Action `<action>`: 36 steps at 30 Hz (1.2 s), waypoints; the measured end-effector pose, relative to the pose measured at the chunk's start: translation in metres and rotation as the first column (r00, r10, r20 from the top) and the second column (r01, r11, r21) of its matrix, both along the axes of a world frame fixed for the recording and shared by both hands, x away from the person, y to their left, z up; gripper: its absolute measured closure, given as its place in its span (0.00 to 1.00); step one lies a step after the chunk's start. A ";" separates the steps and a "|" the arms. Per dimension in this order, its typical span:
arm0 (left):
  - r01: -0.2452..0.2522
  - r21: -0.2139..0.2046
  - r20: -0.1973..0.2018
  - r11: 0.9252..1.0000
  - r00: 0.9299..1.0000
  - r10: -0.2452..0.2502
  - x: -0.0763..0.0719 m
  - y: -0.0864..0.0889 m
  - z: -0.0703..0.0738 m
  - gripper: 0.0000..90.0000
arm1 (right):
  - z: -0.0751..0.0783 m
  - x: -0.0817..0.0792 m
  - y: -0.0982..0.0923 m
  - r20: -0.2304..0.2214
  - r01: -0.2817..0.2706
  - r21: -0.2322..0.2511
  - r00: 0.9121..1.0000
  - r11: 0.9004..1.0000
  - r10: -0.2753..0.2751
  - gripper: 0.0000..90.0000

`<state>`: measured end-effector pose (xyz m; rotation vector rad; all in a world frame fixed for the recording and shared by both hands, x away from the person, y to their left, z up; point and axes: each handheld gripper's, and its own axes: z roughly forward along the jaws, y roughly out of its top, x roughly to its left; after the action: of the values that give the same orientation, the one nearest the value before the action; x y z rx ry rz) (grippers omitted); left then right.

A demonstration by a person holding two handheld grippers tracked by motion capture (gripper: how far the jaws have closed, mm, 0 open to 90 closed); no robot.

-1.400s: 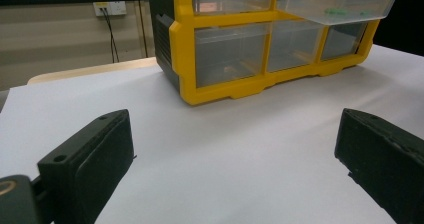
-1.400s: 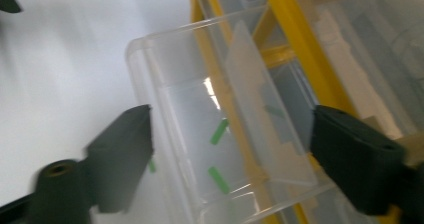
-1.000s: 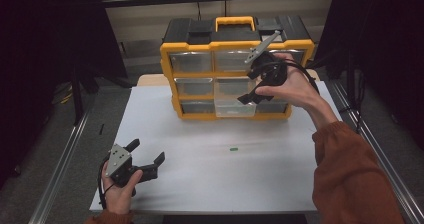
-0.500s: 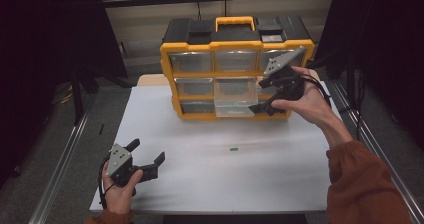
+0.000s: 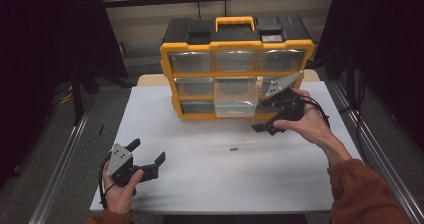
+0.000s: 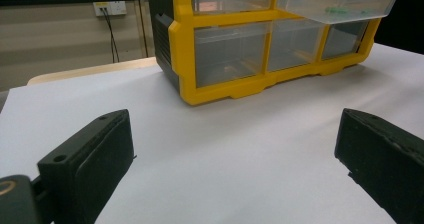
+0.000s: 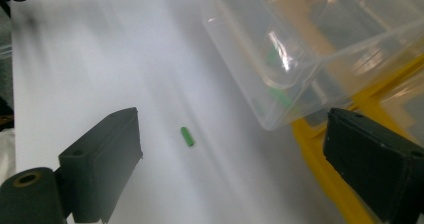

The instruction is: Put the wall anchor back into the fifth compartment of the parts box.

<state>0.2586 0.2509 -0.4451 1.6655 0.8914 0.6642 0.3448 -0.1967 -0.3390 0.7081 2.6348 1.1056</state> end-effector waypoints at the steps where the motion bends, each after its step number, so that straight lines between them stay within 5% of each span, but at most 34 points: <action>1: 0.001 -0.010 0.002 1.000 1.000 -0.001 0.000 0.000 -0.001 0.03 | -0.004 -0.001 0.000 0.000 0.000 0.003 1.000 1.000 0.000 0.09; 16: 0.002 0.003 0.003 1.000 1.000 -0.002 0.000 0.000 0.000 0.03 | -0.062 -0.013 0.022 -0.094 -0.051 0.022 0.994 0.998 0.053 0.08; 28: 0.004 0.005 0.008 1.000 1.000 -0.004 -0.001 0.001 0.000 0.03 | -0.094 -0.012 0.048 -0.166 -0.126 -0.012 0.979 0.992 0.122 0.13; 30: 0.004 0.002 0.007 1.000 1.000 -0.004 -0.001 0.001 0.000 0.03 | -0.096 -0.012 0.053 -0.164 -0.091 -0.037 0.983 0.995 0.084 0.15; 36: 0.000 0.004 0.001 1.000 1.000 0.000 -0.001 0.000 0.000 0.03 | -0.105 -0.007 0.059 -0.177 -0.164 -0.038 0.972 0.986 0.155 0.11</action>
<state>0.2578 0.2511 -0.4447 1.6684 0.8896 0.6669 0.3374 -0.1372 -0.4438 0.6173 2.9013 1.0546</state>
